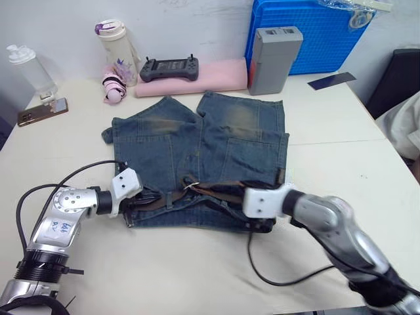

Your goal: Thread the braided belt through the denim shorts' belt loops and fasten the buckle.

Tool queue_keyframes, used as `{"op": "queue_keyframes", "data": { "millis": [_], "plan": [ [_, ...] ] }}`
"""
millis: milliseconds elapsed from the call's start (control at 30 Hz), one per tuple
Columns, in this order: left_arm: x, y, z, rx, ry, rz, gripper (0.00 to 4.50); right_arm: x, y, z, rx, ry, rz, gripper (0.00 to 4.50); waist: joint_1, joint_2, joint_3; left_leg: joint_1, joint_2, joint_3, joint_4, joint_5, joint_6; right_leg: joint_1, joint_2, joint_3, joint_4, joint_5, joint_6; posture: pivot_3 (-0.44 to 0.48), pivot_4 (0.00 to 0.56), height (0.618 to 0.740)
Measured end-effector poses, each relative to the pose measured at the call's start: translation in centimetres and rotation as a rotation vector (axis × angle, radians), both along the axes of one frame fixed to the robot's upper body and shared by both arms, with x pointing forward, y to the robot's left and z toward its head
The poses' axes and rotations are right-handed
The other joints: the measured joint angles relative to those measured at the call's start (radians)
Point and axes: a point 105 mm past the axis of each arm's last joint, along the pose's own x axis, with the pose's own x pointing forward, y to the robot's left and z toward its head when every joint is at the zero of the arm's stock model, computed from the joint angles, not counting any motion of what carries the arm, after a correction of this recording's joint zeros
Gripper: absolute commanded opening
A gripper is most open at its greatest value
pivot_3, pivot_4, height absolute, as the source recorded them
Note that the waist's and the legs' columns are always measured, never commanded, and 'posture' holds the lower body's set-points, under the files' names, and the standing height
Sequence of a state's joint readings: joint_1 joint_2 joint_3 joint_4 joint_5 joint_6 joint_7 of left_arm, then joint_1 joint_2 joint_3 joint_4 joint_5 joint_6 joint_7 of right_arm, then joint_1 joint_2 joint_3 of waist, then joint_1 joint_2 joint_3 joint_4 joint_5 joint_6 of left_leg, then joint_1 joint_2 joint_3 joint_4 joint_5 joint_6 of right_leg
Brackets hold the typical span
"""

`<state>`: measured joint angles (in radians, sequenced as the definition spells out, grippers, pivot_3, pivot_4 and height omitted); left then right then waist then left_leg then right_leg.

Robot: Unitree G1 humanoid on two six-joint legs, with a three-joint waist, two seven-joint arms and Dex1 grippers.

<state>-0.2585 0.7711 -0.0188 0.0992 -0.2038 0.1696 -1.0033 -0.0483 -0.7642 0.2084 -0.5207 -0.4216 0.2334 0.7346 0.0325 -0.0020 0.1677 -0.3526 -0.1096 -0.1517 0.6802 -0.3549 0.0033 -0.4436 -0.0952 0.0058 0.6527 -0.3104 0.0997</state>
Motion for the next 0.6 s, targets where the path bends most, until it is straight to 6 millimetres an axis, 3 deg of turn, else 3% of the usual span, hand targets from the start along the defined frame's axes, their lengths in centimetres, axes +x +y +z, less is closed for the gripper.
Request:
{"op": "queue_keyframes", "data": {
  "millis": [100, 267, 600],
  "plan": [
    [0.1, 0.1, -0.3, 0.004, 0.0, 0.006, 0.25, -1.1, -0.5, -0.6, 0.022, 0.017, -0.01, 0.0, -0.002, 0.004, -0.003, 0.002, 0.0, 0.001, 0.0, 0.0, 0.0, 0.002, 0.0, 0.0, 0.0, 0.001, 0.001, 0.0, 0.15, 0.718],
    [0.2, -0.2, -0.7, 0.009, -0.01, -0.002, 0.25, -0.9, -1.2, -0.5, 0.029, 0.006, -0.054, 0.0, -0.002, 0.005, -0.003, 0.017, 0.0, -0.001, -0.004, 0.0, 0.003, 0.02, -0.001, 0.0, -0.007, 0.002, 0.003, 0.0, 0.15, 0.718],
    [0.2, -0.4, -0.7, 0.011, -0.02, -0.011, 0.25, 0.2, -1.2, 0.1, 0.061, -0.019, -0.124, 0.0, 0.006, 0.007, -0.004, 0.017, 0.0, -0.001, -0.013, 0.001, 0.003, 0.019, -0.001, 0.0, -0.013, 0.003, 0.003, 0.0, 0.15, 0.718]
  ]
}}
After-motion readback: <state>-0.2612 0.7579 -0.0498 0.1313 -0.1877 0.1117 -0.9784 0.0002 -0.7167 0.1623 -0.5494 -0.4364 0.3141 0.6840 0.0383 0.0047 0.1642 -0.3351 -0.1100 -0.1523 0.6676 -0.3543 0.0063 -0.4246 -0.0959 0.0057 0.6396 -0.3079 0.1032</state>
